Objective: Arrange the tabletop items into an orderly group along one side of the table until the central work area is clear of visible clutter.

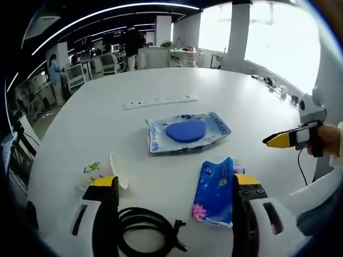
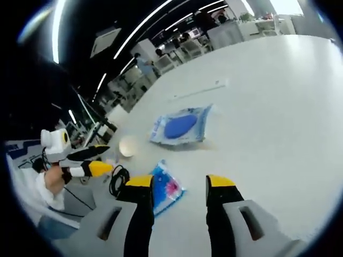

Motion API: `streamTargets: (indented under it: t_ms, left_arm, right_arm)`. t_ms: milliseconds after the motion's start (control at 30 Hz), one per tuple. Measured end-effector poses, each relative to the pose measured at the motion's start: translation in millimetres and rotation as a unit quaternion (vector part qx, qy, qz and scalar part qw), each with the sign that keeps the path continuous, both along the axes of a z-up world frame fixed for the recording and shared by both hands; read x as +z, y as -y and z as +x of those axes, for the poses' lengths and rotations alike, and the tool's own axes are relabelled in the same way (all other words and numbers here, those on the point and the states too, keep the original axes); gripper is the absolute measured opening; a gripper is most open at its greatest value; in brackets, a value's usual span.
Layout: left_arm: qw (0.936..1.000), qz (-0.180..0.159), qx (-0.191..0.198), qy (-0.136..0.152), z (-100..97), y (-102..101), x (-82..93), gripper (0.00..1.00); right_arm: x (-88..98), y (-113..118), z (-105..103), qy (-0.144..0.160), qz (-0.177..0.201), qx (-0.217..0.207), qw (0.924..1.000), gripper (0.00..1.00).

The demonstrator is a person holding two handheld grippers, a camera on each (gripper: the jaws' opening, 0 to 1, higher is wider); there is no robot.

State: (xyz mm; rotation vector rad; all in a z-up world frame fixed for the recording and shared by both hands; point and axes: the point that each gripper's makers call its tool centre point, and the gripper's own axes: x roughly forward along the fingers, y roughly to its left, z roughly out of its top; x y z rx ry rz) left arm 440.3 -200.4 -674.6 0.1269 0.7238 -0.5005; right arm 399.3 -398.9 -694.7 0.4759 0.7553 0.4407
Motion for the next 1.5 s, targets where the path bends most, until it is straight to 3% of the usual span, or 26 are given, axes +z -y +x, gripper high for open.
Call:
streamTargets:
  t_ms: [300,567,667,900,1133,1233,1300,1367,1433,1500]
  left_arm:
    - [0.9999,-0.008,0.007,-0.009,-19.1,5.5,-7.4,0.86]
    - [0.9993,-0.01,0.028,-0.025,-46.3,-4.3,-18.5,0.86]
    - [0.9988,-0.009,0.038,-0.03,-57.5,-10.6,-21.0,0.86]
    - [0.9973,-0.01,0.058,-0.043,-79.2,-15.7,-27.6,0.86]
    - [0.9956,-0.024,0.073,-0.053,-87.6,-14.3,-32.5,0.86]
    - [0.9954,-0.026,0.073,-0.057,-91.1,-9.1,-35.2,0.85]
    - [0.9952,-0.029,0.07,-0.062,-92.2,-3.5,-36.5,0.82]
    - [0.9938,-0.044,0.073,-0.071,-93.9,2.7,-37.6,0.73]
    - [0.9912,-0.08,0.065,-0.084,-96.0,17.2,-37.2,0.61]
    - [0.9903,-0.084,0.061,-0.092,-97.3,24.5,-40.6,0.56]
  right_arm:
    - [-1.7,-2.8,-5.8,-0.009,0.013,0.004,0.9999,0.36]
    - [-4.9,-9.8,-11.2,-0.014,0.013,0.019,0.9996,0.36]
    - [-8.0,-15.4,-14.0,-0.01,-0.007,0.042,0.999,0.36]
    - [-12.6,-31.3,-19.6,-0.015,-0.004,0.077,0.9969,0.36]
    - [-14.6,-37.8,-16.3,-0.021,-0.012,0.105,0.9942,0.36]
    - [-16.3,-36.9,-13.5,-0.016,-0.034,0.127,0.9912,0.36]
    - [-18.1,-35.8,-9.6,-0.013,-0.05,0.145,0.988,0.35]
    - [-20.5,-34.7,-4.1,-0.008,-0.069,0.168,0.9834,0.35]
    - [-21.6,-34.5,1.1,-0.005,-0.089,0.194,0.9769,0.35]
    - [-21.2,-35.3,7.7,0.004,-0.106,0.214,0.9711,0.35]
